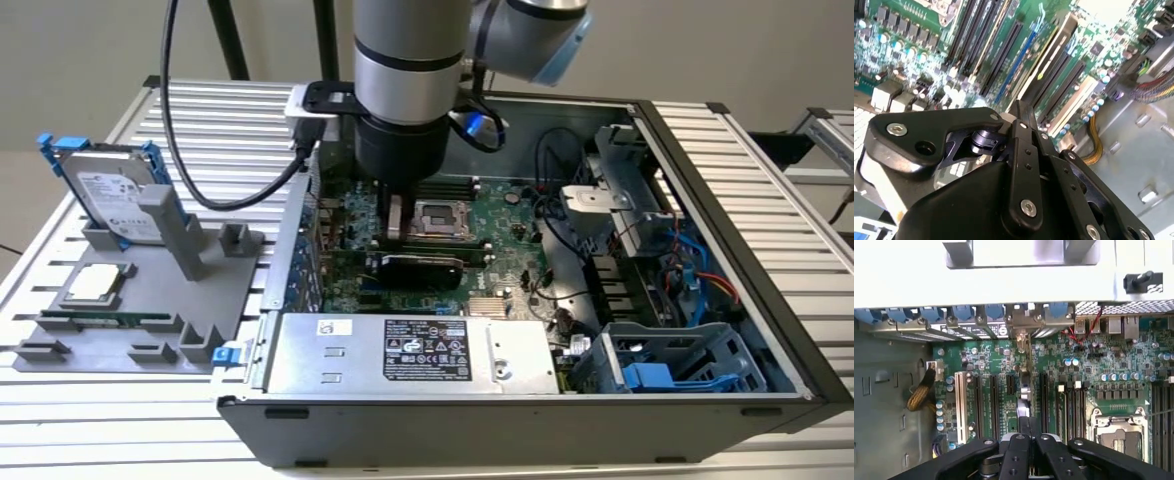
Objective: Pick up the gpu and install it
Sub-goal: 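Insert the gpu into the slot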
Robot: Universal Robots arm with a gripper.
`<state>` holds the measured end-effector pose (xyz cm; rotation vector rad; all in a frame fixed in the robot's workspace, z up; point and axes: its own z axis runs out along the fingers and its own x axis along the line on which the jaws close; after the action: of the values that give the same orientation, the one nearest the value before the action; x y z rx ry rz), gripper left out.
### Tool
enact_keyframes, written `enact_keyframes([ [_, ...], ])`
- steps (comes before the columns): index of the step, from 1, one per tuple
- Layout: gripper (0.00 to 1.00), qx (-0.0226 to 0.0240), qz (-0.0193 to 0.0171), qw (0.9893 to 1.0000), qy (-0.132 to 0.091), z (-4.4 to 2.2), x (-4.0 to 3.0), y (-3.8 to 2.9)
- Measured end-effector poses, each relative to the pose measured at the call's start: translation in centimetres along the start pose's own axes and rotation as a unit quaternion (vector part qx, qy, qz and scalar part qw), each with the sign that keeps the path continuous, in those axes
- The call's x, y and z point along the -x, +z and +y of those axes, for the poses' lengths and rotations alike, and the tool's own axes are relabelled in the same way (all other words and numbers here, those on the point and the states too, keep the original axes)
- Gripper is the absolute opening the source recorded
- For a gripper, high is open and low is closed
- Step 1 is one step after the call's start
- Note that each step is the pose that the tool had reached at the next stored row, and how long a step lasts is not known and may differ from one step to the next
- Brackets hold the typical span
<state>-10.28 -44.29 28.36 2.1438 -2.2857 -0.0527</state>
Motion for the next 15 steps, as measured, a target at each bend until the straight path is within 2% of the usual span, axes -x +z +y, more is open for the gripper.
enact_keyframes([
  [8,0.0,0.0028,0.0001,1.0,-0.002,1.22,-0.06,-0.69],
  [15,0.0,0.003,0.0002,1.0,-0.007,2.36,-0.02,-0.83],
])
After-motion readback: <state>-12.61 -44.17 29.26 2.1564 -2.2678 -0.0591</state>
